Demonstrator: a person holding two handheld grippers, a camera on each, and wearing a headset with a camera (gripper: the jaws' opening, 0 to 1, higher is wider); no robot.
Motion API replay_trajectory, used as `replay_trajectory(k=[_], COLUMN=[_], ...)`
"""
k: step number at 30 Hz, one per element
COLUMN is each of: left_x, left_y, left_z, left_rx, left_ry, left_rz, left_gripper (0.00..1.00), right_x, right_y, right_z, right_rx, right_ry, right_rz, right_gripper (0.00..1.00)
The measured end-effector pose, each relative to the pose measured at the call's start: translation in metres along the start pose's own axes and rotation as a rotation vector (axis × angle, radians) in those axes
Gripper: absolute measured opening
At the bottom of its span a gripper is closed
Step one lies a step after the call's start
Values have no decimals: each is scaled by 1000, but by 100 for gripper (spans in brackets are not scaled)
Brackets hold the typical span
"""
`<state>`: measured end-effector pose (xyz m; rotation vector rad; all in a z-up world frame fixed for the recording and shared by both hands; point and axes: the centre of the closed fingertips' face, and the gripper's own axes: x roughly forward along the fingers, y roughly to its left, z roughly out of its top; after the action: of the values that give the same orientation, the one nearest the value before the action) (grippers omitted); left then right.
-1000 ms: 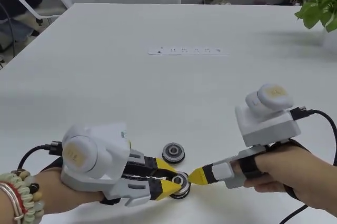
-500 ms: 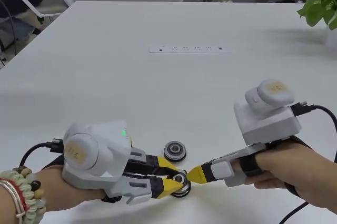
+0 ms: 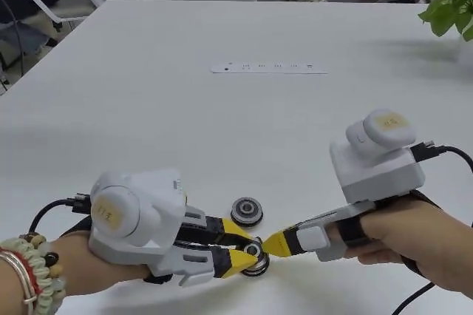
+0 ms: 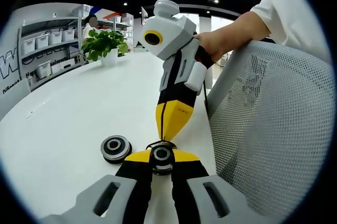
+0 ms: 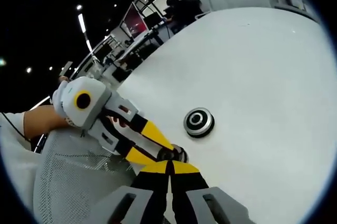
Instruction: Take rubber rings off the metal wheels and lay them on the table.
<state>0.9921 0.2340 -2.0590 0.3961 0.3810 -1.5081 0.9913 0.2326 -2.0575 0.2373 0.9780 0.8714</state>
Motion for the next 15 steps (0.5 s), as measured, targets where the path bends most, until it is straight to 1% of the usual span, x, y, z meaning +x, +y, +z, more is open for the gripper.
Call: replay_trajectory(k=[15], left_x=[0], left_y=[0], left_z=[0], left_rx=[0], left_ry=[-1], left_rz=[1], left_gripper=[8], right_x=[0], right_y=[4], right_z=[2], right_rx=[-14], right_ry=[-4], right_rz=[12], right_gripper=[0])
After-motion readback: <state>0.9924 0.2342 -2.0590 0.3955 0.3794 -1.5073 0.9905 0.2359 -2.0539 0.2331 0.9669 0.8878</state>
